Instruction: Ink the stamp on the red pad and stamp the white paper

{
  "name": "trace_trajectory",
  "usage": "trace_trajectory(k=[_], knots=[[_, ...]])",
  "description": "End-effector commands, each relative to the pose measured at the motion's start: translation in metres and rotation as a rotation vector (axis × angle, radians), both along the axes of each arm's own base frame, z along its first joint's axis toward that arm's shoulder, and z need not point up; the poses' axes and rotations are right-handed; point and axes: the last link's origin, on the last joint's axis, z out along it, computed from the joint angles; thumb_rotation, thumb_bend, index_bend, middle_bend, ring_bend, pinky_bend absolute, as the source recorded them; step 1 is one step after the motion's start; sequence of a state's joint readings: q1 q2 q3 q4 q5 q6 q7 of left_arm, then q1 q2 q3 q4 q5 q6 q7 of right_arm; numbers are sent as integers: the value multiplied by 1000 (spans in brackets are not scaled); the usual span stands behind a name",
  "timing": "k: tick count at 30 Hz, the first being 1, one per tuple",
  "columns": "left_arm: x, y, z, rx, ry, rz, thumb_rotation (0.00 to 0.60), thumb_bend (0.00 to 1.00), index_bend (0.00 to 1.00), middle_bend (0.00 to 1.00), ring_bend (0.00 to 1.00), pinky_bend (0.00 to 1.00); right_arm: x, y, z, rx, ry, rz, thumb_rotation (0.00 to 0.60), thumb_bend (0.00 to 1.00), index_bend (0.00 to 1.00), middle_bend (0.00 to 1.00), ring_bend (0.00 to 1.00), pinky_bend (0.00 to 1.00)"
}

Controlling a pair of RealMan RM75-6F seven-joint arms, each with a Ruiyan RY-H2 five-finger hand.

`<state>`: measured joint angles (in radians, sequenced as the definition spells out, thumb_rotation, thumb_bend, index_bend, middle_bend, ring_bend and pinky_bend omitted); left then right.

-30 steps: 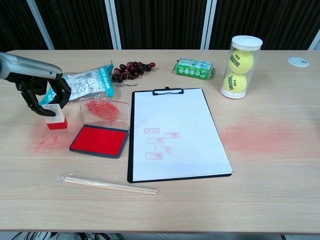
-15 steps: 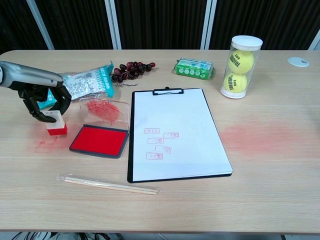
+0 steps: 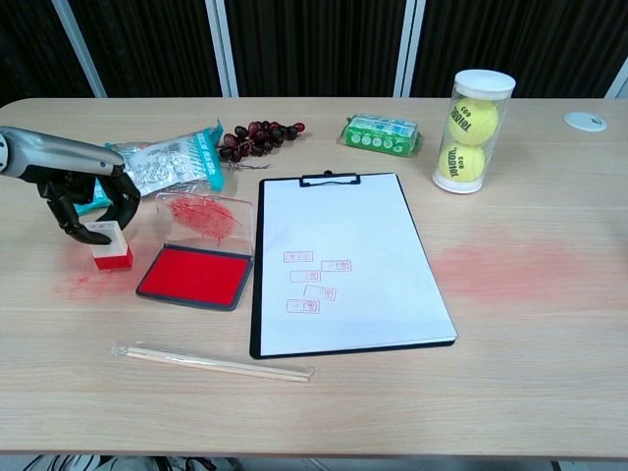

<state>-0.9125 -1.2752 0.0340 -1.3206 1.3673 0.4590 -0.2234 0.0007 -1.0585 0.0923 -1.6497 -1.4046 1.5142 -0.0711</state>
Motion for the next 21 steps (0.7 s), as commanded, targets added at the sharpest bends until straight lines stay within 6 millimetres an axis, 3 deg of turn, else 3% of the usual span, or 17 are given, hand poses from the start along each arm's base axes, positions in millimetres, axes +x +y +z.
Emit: trace_trajectory(k=[1, 21], knots=[[-2, 0, 0, 1, 0, 3, 600, 476, 666, 609, 1000, 1000, 0, 0, 0, -1, 0, -1, 600, 96, 108, 100, 155, 165], [-9, 0, -2, -7, 8, 15, 600, 470, 605, 578, 1000, 1000, 0, 0, 0, 2, -2, 1, 600, 96, 108, 100, 155, 164]])
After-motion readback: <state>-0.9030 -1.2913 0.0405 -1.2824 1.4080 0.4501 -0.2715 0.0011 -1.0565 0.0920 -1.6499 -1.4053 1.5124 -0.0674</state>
